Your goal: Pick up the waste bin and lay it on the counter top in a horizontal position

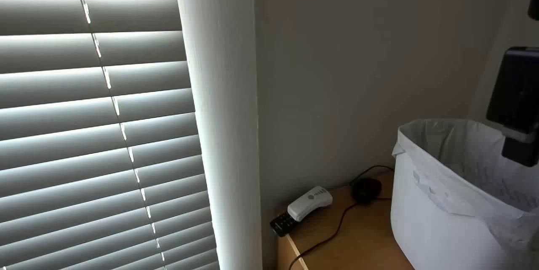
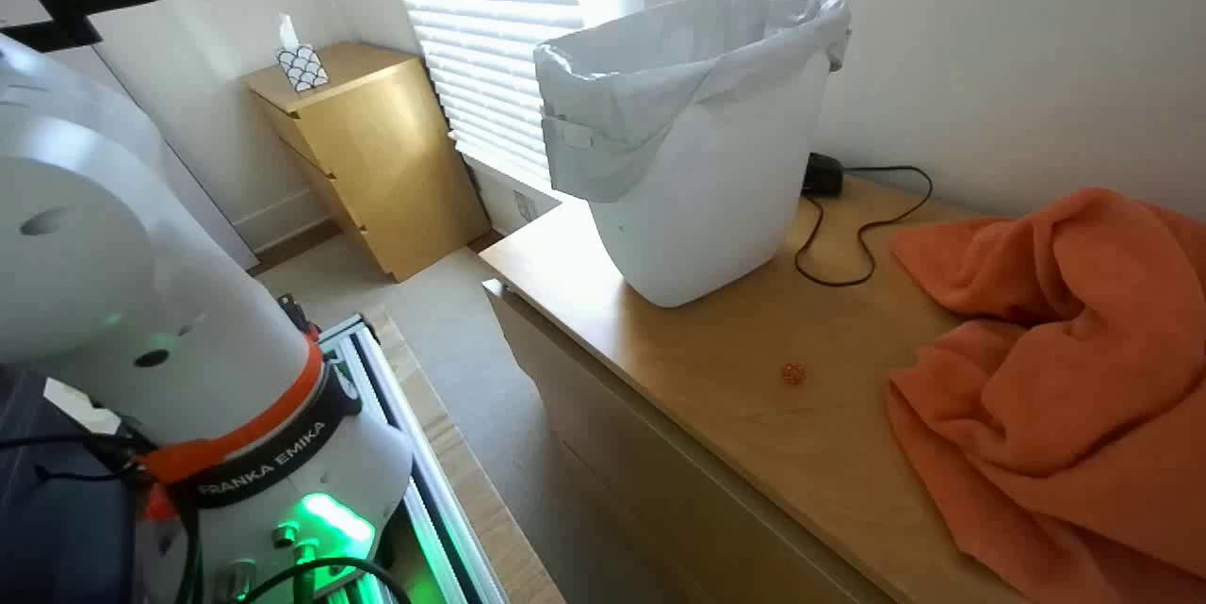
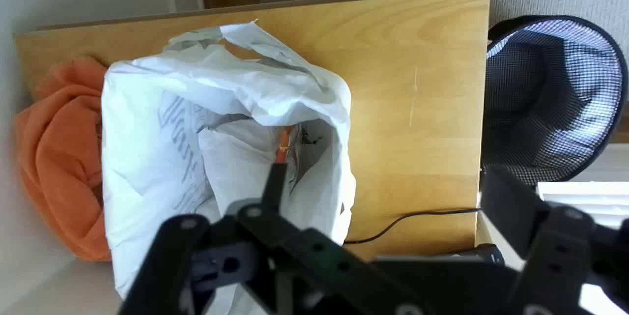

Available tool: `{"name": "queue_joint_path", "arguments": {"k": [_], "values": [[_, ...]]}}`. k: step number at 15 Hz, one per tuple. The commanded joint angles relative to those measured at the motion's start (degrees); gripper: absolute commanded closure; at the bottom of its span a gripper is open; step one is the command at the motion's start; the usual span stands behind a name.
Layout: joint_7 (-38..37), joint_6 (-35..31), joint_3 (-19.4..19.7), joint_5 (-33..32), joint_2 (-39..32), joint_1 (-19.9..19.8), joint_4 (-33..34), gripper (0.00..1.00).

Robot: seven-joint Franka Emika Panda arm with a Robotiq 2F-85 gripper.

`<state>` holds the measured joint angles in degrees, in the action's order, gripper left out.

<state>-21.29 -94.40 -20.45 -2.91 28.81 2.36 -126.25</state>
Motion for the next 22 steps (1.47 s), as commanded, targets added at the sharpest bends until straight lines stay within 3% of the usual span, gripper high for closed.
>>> {"name": "queue_joint_path", "arguments": {"k": [1,7,16,22], "values": [[-0.8,0.1,1.5,-0.8,-0.4,2.0,0.1,0.0],[-0.8,0.1,1.5,-0.8,-0.4,2.0,0.1,0.0],[2.2,-0.4,12.6,-0.2,-2.1,-2.4,-1.8,0.0],[13.4,-7.6,20.1,-0.6,-1.3,-4.3,-7.0,0.0]]}}
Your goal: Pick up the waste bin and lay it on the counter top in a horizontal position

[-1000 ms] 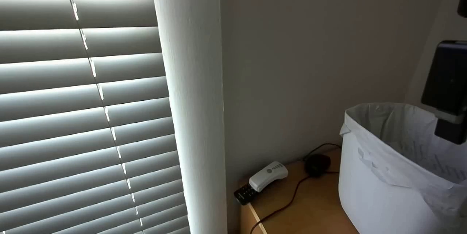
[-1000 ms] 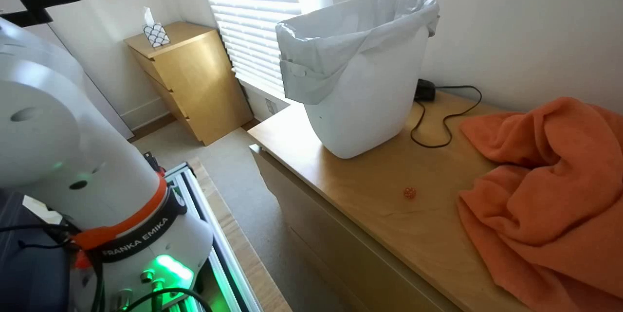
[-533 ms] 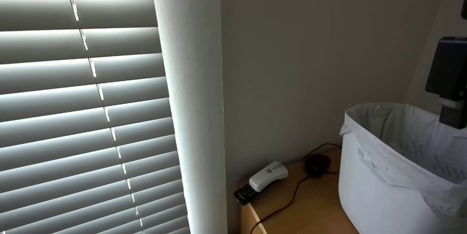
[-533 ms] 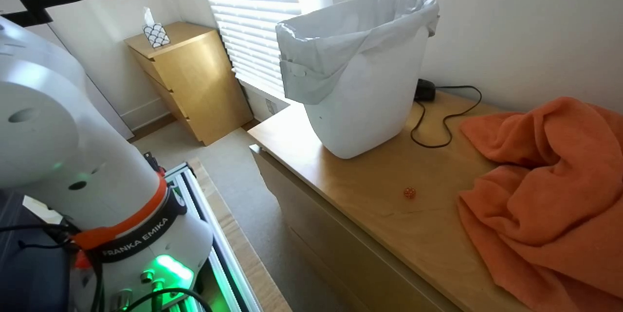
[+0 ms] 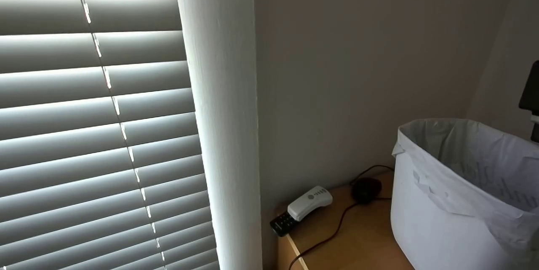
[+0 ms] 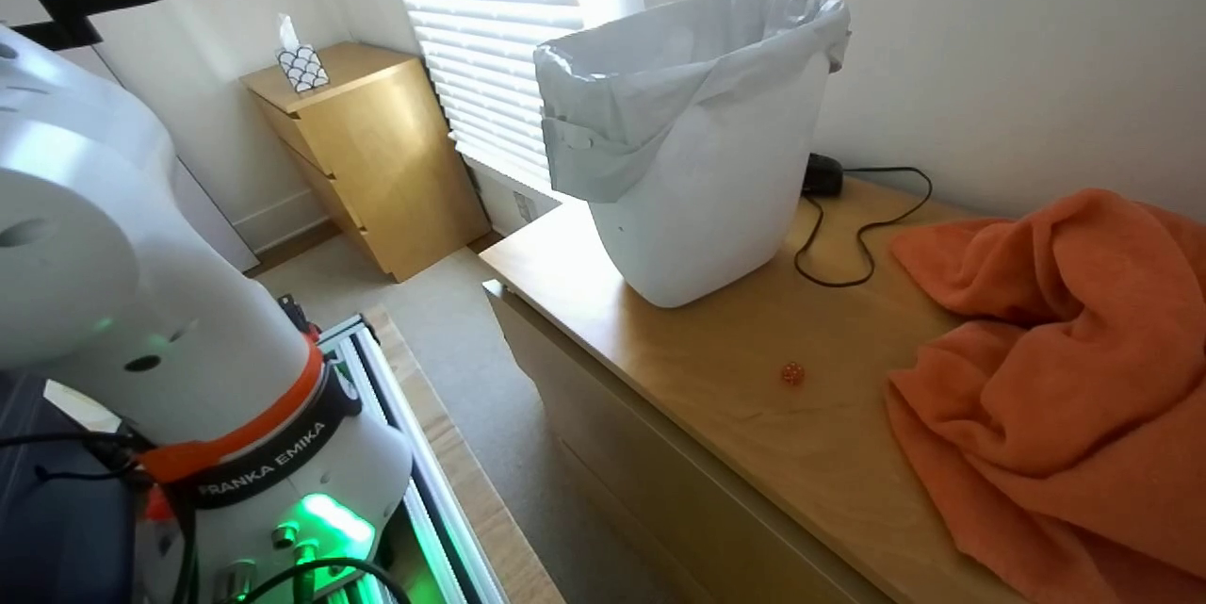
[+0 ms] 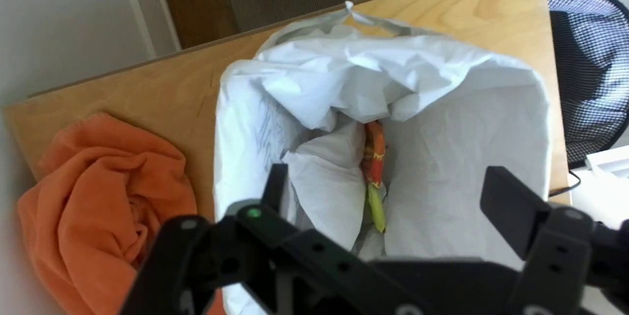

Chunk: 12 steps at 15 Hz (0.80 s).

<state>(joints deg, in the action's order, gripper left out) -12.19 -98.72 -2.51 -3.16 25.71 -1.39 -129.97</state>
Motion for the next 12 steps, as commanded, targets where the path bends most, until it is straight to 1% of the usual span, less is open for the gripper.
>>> {"name": "queue_joint_path", "arguments": {"k": [1,2,4,5,8,10,12], "values": [[5.6,-4.8,2.8,-1.0,2.2,-0.9,-4.1,0.0],[6.4,-6.1,3.5,-0.7,2.5,-1.2,-4.7,0.0],[6.0,-10.4,4.5,3.3,2.4,-0.9,-5.4,0.0],[5.4,-11.5,4.4,5.7,1.6,-0.3,-4.9,0.0],[5.1,-15.1,3.4,12.0,-0.6,1.3,-4.5,0.0],[5.3,-17.2,2.3,13.9,-2.4,2.3,-4.2,0.0],[5.7,-18.9,1.5,14.2,-4.7,2.8,-3.8,0.0]]}}
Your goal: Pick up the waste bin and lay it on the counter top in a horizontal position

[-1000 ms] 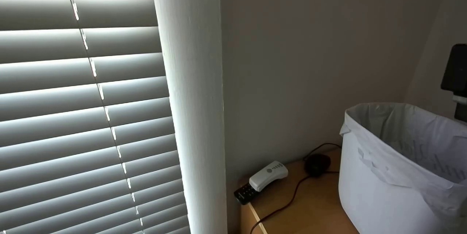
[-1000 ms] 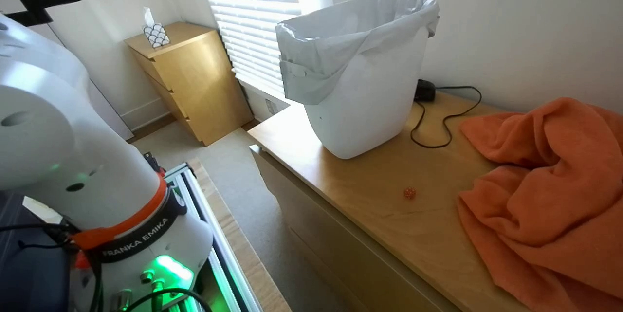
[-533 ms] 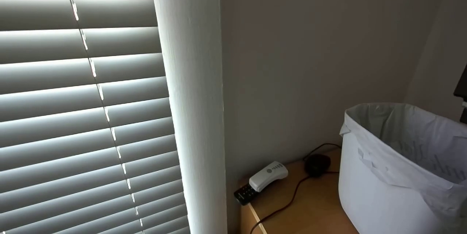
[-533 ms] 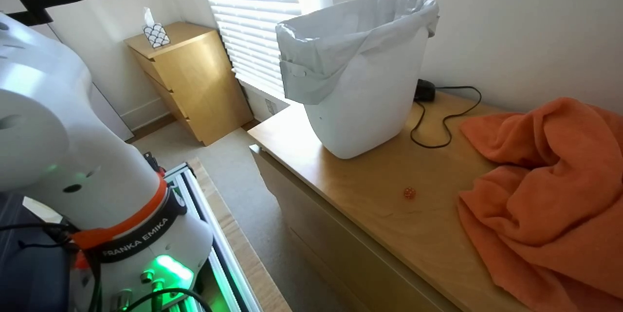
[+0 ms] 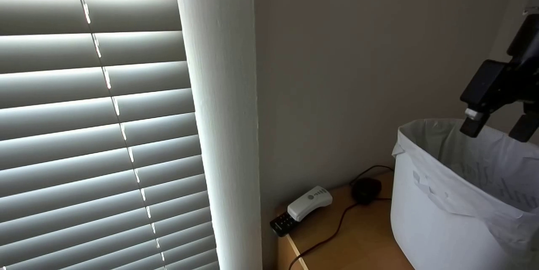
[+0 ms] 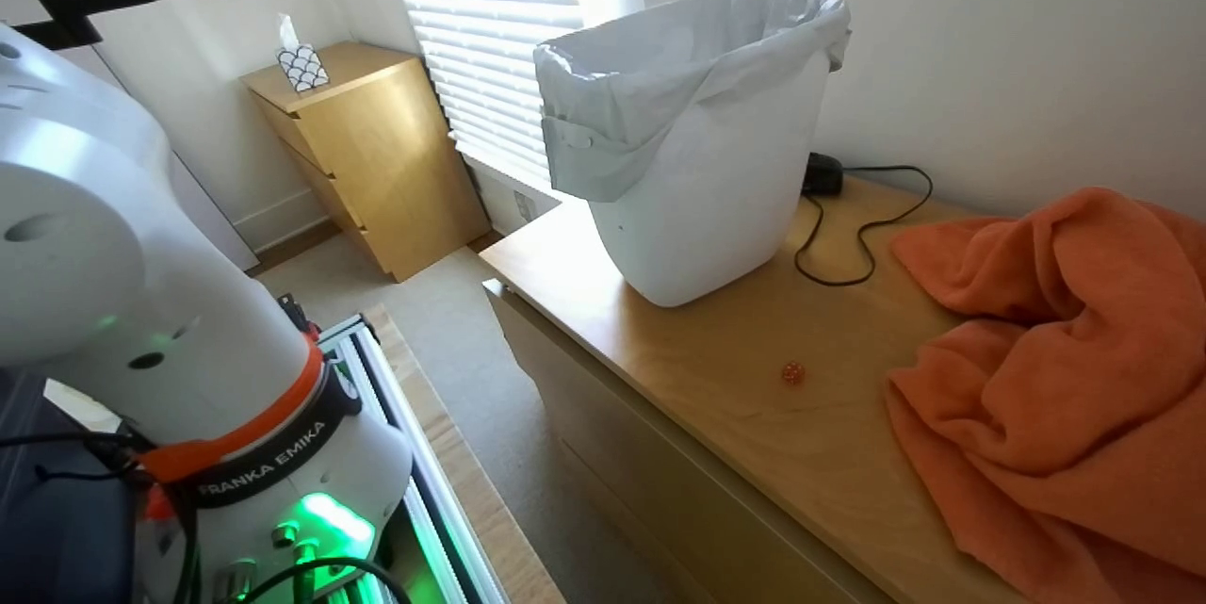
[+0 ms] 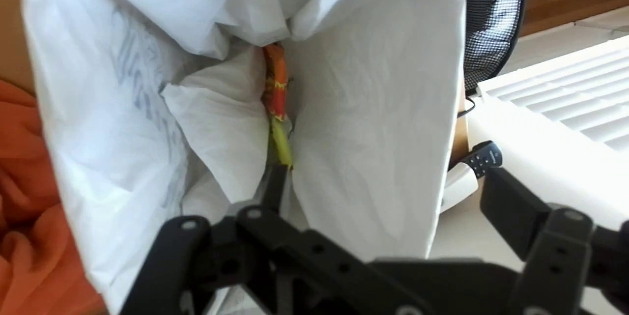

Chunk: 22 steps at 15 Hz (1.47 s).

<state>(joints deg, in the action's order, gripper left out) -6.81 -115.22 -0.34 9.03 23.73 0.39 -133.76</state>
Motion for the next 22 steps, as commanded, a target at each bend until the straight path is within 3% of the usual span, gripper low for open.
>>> {"name": "queue_joint_path", "arguments": {"k": [1,8,17,18,19,21,22], "values": [[0.9,-2.8,-0.9,1.5,-4.0,1.2,0.2,0.0],[0.7,-2.6,-1.2,0.7,-6.7,0.9,0.8,0.0],[7.9,-12.1,-0.3,9.7,-14.7,1.9,2.4,0.0],[8.8,-12.3,-0.3,10.5,-15.4,2.0,2.8,0.02],[9.6,-12.1,-0.3,11.2,-16.0,2.0,3.2,0.26],[10.7,-11.2,-0.3,12.3,-16.9,1.8,3.9,0.3],[11.3,-10.8,-0.1,13.0,-17.2,1.7,4.2,0.37]]}}
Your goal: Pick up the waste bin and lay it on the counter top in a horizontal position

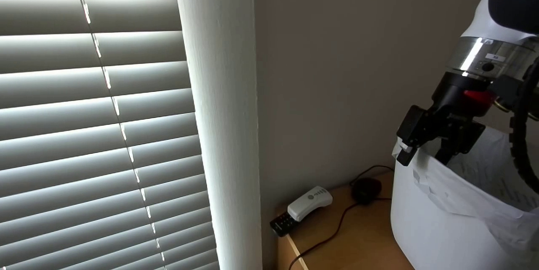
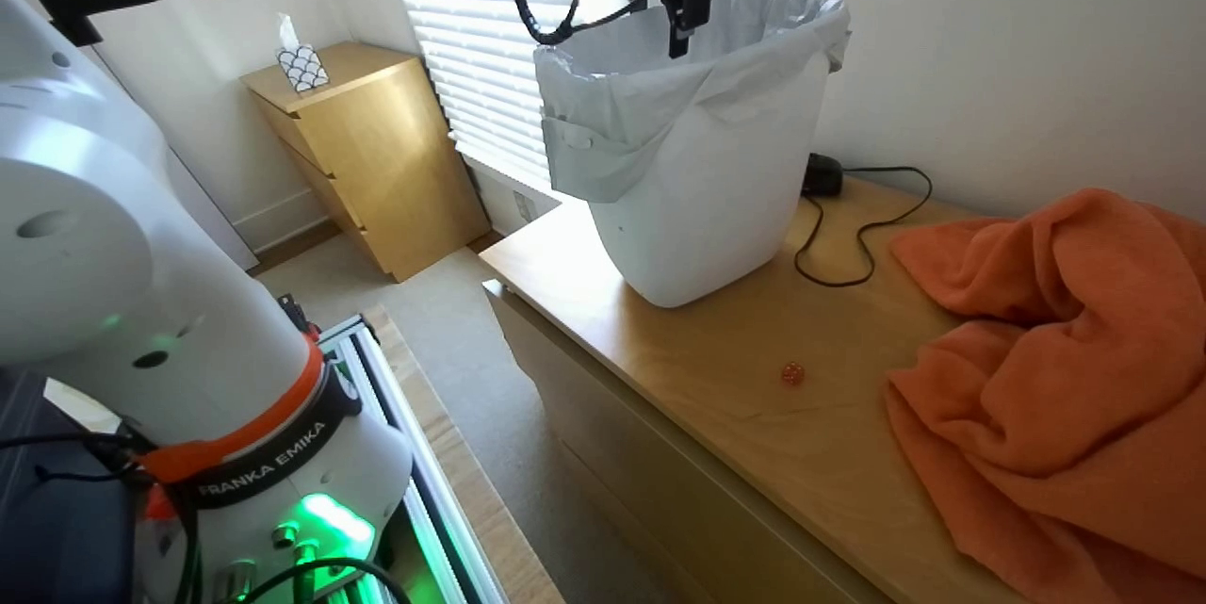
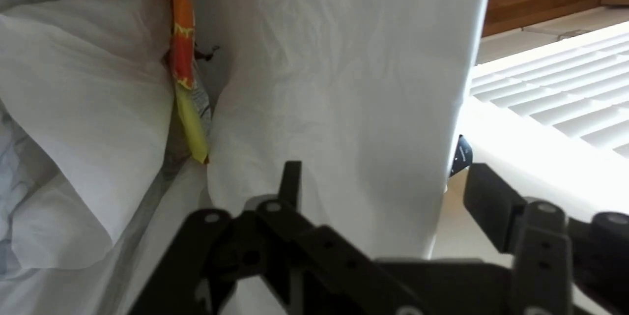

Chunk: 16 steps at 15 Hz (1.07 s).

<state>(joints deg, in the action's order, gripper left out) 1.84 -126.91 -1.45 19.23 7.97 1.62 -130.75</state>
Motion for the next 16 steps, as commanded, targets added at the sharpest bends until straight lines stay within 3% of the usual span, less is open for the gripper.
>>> {"name": "queue_joint_path", "arguments": {"k": [1,8,16], "values": [[3.1,1.0,1.2,3.3,-1.7,0.2,1.4,0.46],[12.2,4.6,3.9,10.8,-3.2,-0.6,2.5,0.98],[24.7,14.4,7.3,18.3,-3.7,-3.5,3.8,0.97]]}}
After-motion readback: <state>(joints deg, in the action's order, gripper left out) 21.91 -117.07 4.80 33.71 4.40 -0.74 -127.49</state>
